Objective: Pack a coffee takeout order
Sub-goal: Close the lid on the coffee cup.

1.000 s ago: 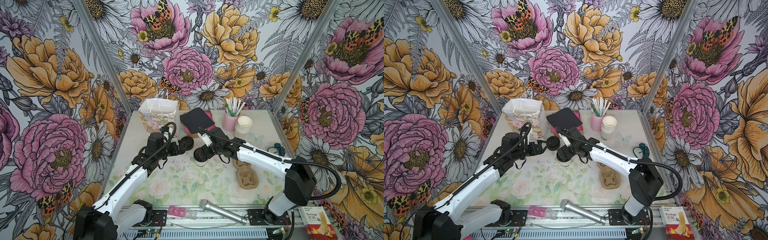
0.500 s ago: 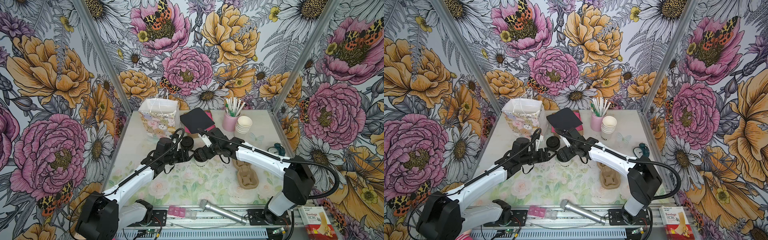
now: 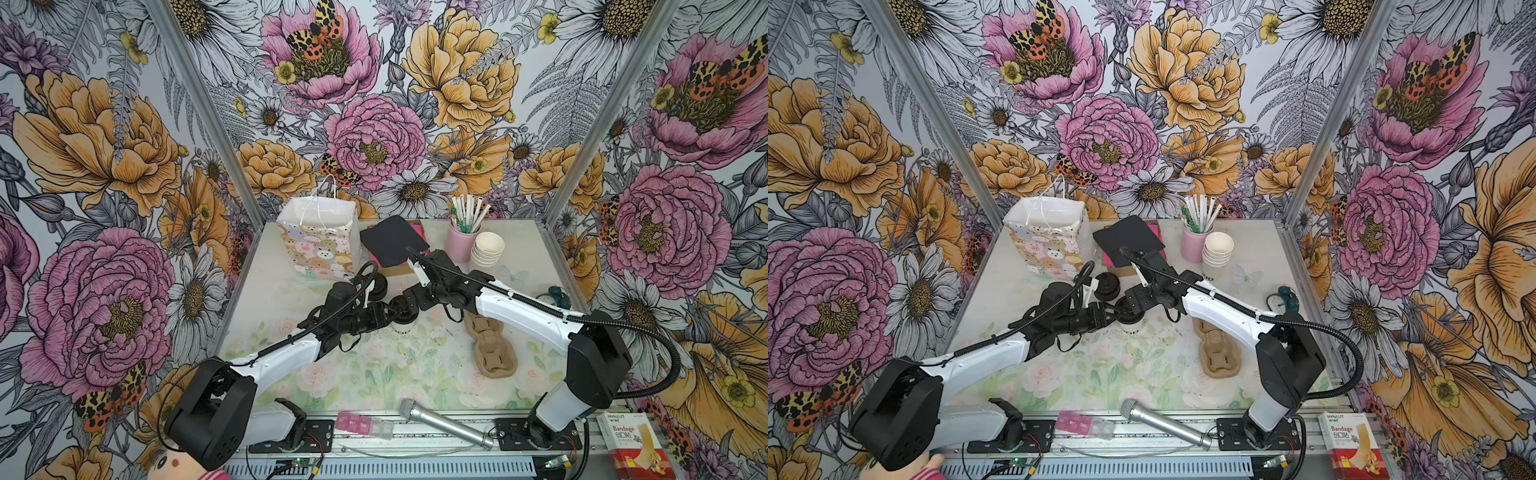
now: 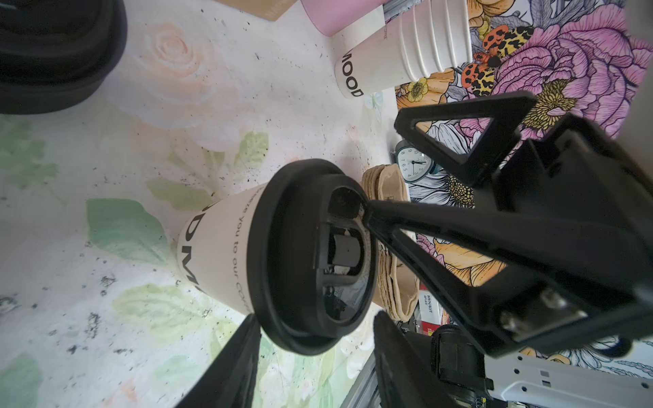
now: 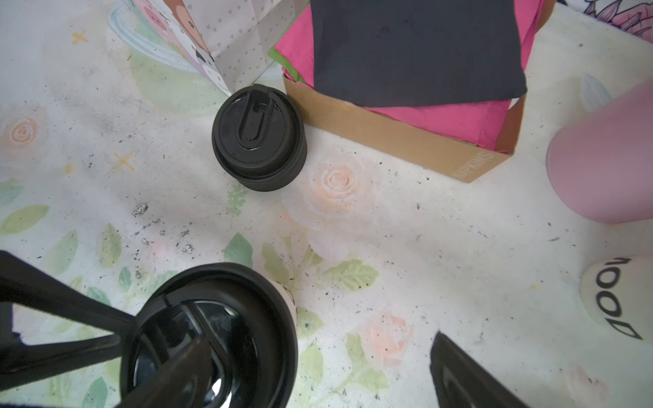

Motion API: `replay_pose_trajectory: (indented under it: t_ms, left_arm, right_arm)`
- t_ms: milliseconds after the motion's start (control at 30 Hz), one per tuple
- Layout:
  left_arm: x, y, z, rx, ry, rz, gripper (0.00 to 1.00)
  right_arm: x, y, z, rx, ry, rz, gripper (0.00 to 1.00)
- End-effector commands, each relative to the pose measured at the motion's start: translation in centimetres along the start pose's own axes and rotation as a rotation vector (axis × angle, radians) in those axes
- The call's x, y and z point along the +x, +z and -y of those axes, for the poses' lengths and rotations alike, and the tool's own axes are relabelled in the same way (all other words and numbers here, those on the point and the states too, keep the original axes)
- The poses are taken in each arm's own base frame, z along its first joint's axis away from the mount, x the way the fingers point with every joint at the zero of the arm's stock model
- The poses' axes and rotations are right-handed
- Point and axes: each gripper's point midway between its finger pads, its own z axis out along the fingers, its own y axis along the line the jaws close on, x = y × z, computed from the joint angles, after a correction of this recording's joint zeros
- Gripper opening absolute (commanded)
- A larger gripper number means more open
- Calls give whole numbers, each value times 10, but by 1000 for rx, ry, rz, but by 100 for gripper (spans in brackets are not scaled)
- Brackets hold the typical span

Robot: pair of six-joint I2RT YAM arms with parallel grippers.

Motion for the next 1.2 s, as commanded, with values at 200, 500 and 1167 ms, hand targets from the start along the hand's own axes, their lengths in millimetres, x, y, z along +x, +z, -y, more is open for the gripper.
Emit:
replay_pose_trajectory:
  t_ms: [200,500,1167]
  left_arm:
    - [1,14,-13,-27,-23,-6,43]
    - [8,14,-33,-83,-40,1,27]
    - [41,30,-73,-198,-69,-84,21]
  right_arm:
    - [25,10,8,22,27,-54,95]
    - [46,18,5,9,48,-105,93]
    - [96,39,5,11,104,-231,92]
